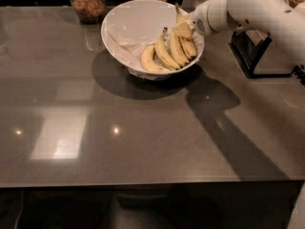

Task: Pick banana from white bowl

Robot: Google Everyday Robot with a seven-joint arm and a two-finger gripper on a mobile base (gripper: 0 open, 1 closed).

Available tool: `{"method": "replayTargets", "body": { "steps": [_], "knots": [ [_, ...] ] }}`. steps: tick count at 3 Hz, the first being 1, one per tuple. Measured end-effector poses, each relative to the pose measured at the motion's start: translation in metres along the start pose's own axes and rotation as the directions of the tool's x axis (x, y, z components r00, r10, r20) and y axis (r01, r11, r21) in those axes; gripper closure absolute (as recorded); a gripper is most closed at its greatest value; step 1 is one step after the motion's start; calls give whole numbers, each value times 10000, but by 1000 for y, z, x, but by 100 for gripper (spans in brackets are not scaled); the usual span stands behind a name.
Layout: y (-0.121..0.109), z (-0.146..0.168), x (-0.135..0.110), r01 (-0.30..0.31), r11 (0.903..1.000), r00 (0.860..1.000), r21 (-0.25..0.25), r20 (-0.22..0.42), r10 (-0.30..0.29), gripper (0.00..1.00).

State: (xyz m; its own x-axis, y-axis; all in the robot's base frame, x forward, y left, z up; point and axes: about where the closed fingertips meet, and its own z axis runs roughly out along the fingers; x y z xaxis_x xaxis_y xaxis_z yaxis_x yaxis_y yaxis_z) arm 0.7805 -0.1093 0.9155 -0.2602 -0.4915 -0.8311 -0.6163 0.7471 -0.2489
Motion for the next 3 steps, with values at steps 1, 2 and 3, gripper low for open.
{"method": "replayTargets", "body": {
  "steps": [1,2,3],
  "knots": [
    [-4,0,6,-78,9999,9999,129,-121,79,71],
    [-4,-3,6,-68,9998,9999,186,-123,70,94],
    [-4,-3,4,-68,9998,9999,186,-123,70,100]
  ]
}}
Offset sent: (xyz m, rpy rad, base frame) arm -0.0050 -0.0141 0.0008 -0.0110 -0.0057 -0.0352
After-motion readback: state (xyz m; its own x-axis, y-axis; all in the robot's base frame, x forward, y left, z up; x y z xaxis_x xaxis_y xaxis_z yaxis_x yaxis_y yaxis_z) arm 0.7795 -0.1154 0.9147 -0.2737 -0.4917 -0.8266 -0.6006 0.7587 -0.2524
